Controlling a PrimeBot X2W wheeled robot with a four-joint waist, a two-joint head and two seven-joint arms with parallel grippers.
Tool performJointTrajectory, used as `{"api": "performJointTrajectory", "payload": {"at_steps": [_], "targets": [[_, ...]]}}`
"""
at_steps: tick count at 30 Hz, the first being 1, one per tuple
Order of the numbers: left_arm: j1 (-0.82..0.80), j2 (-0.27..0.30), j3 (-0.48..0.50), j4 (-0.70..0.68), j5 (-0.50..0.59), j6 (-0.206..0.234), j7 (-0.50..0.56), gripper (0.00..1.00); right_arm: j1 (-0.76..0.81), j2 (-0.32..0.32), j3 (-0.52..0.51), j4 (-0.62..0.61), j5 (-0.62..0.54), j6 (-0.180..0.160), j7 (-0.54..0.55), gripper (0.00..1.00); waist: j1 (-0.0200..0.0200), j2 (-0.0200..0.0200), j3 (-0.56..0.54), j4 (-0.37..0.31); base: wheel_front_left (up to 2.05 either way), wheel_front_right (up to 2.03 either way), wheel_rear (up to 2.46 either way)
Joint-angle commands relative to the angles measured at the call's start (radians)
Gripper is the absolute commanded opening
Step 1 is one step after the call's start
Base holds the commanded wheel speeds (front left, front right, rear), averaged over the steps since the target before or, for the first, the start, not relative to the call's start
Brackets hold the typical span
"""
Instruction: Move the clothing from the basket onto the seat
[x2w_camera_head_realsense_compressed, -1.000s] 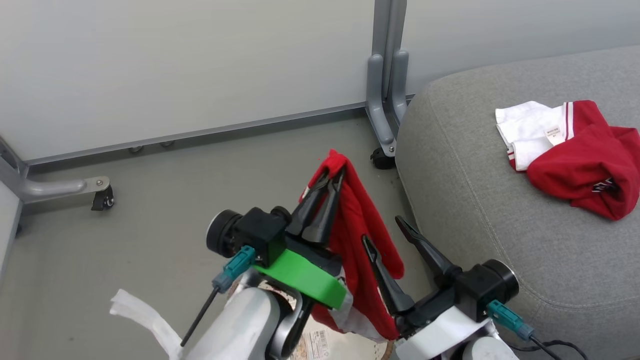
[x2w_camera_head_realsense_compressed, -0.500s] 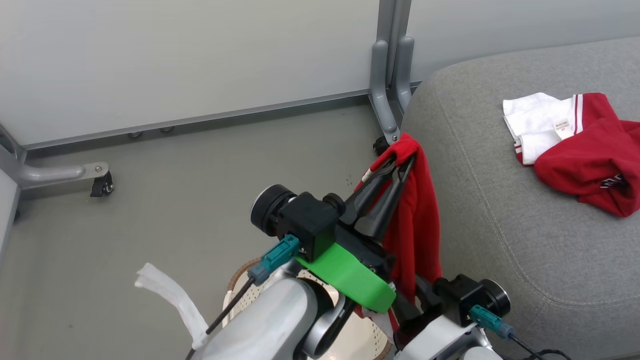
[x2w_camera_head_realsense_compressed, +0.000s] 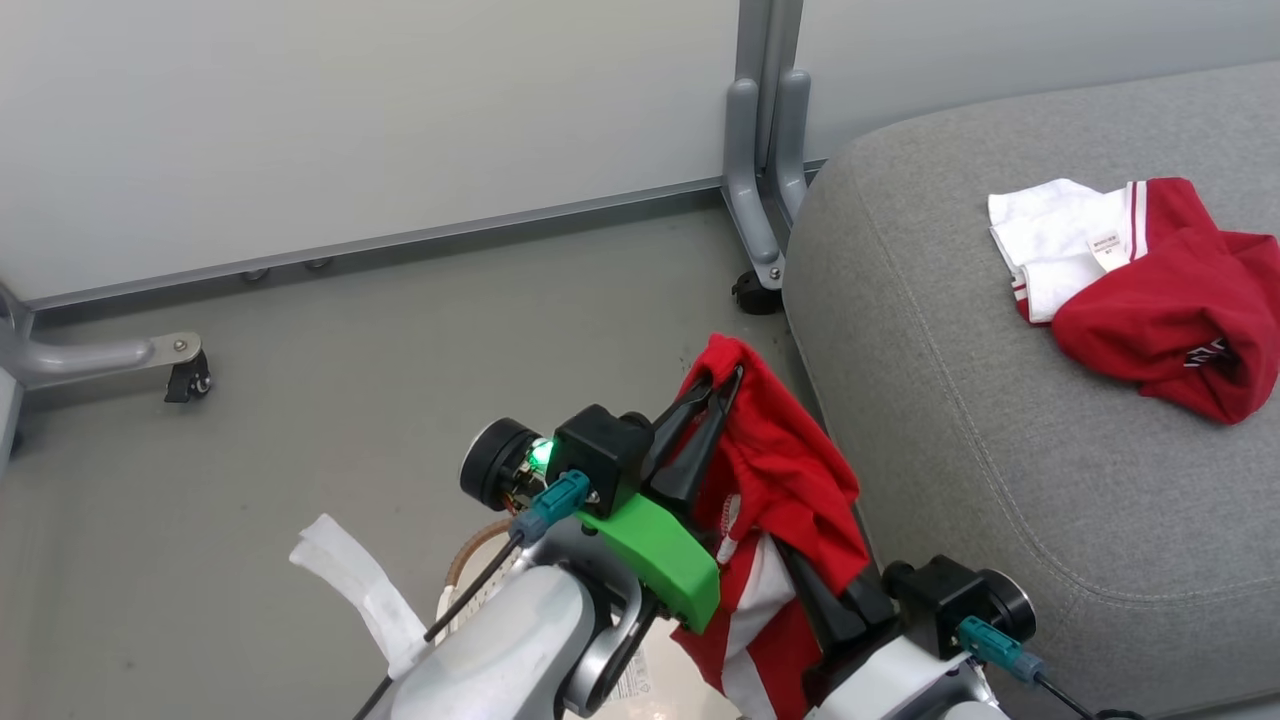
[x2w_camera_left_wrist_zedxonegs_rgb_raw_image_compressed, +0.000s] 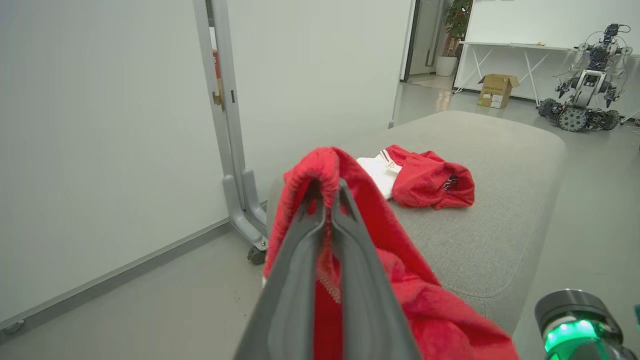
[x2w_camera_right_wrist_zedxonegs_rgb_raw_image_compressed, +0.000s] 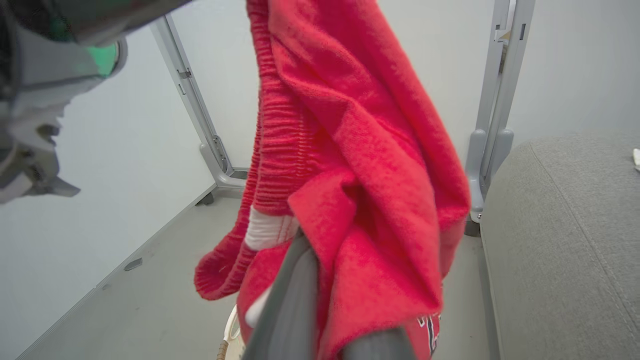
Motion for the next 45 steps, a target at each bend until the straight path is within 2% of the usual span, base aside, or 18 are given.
{"api": "performJointTrajectory", "payload": {"at_steps": [1,11,16,20,27,34,45], "targets": [[0.012,0.0,0.001,0.01,-0.006,0.01,0.0,1.0,0.009,-0.002,-0.001,-0.006,0.0,0.0,-0.003,0.0,0.0001,0.0,0.0,-0.002,0.0,0.0,0.0],[0.01,0.008,-0.001,0.059,0.002,0.026,-0.017,1.0,0.013,0.002,-0.025,-0.015,-0.005,0.0,-0.003,0.0,0.0001,0.0,0.002,-0.008,0.0,0.0,0.0],[0.017,0.025,0.003,0.071,-0.001,0.032,-0.019,1.0,0.011,0.006,-0.076,-0.034,-0.007,0.0,-0.003,0.0,0.0001,0.0,0.009,-0.027,0.0,0.0,0.0],[0.014,0.054,-0.003,0.08,0.031,0.055,-0.018,1.0,0.002,0.006,-0.126,-0.059,-0.018,0.0,-0.003,0.0,0.0001,0.0,0.02,-0.059,0.0,0.0,0.0],[0.039,0.098,0.011,0.058,0.041,0.089,-0.031,1.0,-0.009,0.009,-0.207,-0.107,-0.031,0.0,-0.003,0.0,0.0001,0.0,0.062,-0.149,0.0,0.0,0.0],[0.067,0.143,0.029,0.034,0.037,0.104,-0.051,1.0,0.017,0.014,-0.267,-0.156,-0.039,0.0,-0.003,0.0,0.0001,0.0,0.107,-0.252,0.0,0.0,0.0],[0.087,0.212,0.025,-0.05,0.088,0.148,-0.06,1.0,0.081,0.029,-0.351,-0.223,-0.016,0.0,-0.003,0.0,0.0001,0.0,0.179,-0.394,0.0,0.0,0.0]]}}
